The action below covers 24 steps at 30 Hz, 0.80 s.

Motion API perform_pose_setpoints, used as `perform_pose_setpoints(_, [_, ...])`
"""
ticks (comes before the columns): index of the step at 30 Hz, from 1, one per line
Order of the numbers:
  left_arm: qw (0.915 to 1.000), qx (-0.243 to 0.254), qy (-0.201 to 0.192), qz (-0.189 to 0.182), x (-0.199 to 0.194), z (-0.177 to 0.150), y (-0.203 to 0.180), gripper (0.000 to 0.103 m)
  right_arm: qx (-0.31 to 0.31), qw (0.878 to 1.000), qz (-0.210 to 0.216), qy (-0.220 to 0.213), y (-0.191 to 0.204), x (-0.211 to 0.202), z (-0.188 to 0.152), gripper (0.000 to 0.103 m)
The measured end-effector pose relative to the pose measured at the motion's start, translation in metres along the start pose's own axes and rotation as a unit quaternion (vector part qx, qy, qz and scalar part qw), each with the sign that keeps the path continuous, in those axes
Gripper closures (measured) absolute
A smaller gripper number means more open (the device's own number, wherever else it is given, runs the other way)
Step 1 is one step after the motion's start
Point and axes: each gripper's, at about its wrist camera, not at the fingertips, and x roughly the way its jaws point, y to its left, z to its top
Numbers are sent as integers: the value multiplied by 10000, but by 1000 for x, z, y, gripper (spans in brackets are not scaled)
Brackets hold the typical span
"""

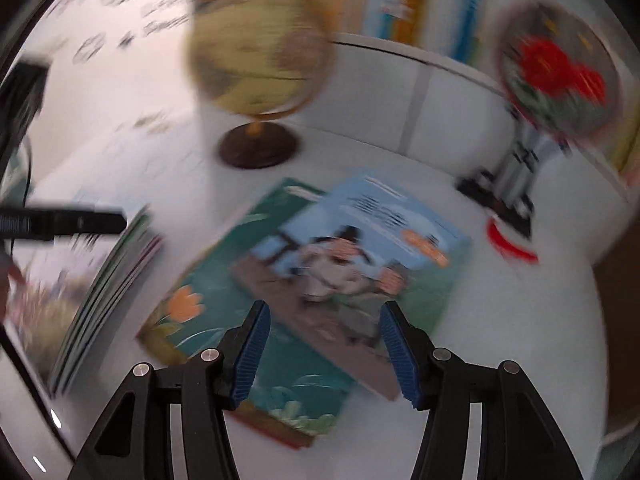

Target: Organize books

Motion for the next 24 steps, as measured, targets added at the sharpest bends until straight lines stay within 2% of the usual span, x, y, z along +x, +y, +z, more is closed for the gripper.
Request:
perform_pose_setpoints(3, [9998, 164, -45, 56, 17, 9, -25, 21, 959, 9952, 168, -75, -40, 4, -8, 47])
perform_pose_setpoints(5, [9997, 236, -79, 90, 29, 15, -39, 21, 1825, 9817, 521, -187, -65, 6, -15, 46])
perform_pose_setpoints(7, [9996, 284, -65, 52, 40, 21, -50, 21, 2510, 9605, 1116, -444, -87, 9, -26, 35])
perform_pose_setpoints(8, [9995, 306, -35, 30, 48, 24, -56, 21, 2633, 9575, 1087, -463, -91, 12, -30, 32])
perform_pose_setpoints(10, [9994, 342, 24, 1, 61, 28, -65, 21, 2703, 9577, 913, -382, -98, 23, -34, 32])
perform_pose_setpoints(14, [9992, 350, 192, -65, 80, 29, -75, 21, 2833, 9519, 1134, -279, -105, 40, -37, 32])
perform_pose_setpoints(16, [9986, 351, 352, -156, 90, 27, -80, 18, 3015, 9439, 1329, -239, -109, 48, -39, 32])
perform_pose_setpoints(19, [9986, 426, 245, -182, 91, 24, -86, 8, 3291, 9310, 1574, -137, -114, 58, -49, 31])
perform_pose_setpoints(21, [9984, 460, 246, -221, 92, 23, -89, 5, 3463, 9219, 1714, -293, -116, 57, -52, 25])
perform_pose_setpoints(24, [9967, 565, 357, -466, 93, 21, -94, 6, 3613, 9119, 1914, -344, -116, 59, -54, 24])
